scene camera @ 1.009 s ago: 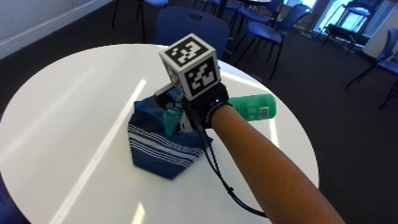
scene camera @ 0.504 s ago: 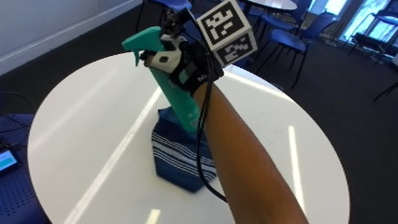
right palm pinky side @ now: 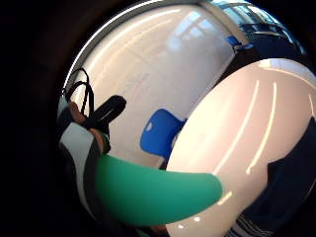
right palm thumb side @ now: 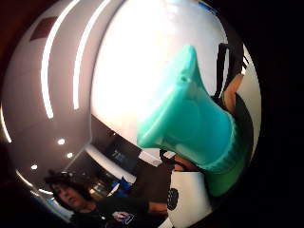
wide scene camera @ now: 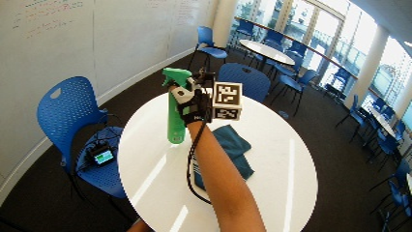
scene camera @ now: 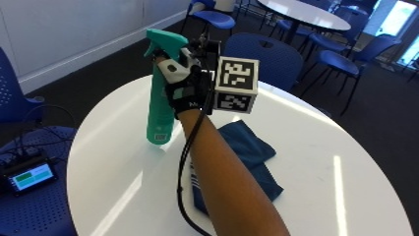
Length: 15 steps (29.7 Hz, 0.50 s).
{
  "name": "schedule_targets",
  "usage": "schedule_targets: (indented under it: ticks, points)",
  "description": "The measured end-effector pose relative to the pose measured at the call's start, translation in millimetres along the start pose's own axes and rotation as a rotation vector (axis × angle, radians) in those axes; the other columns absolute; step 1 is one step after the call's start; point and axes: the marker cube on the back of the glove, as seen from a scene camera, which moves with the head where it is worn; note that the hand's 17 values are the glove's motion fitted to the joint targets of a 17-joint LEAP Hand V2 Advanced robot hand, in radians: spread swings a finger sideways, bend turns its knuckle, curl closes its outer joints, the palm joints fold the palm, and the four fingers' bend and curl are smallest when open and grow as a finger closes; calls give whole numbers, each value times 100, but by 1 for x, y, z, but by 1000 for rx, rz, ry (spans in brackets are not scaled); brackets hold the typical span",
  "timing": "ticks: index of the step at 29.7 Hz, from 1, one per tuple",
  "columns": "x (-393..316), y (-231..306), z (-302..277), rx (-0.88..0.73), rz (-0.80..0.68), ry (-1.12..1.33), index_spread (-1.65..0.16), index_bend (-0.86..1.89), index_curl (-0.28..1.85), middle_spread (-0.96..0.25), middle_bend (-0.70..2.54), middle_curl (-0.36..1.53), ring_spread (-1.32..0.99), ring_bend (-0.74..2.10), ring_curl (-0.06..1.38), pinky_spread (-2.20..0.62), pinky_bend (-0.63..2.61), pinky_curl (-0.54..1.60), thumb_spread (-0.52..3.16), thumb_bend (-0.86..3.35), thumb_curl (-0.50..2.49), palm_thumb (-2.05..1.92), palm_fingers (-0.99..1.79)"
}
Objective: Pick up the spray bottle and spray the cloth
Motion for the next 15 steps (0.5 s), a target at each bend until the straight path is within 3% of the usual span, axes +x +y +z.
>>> schedule_targets:
  ticks: [15]
  points:
    - [20, 12, 7, 16, 29, 33, -29, 28, 54, -20, 44, 49, -20, 54, 45, -22, 47, 38, 36, -3, 79, 91, 132]
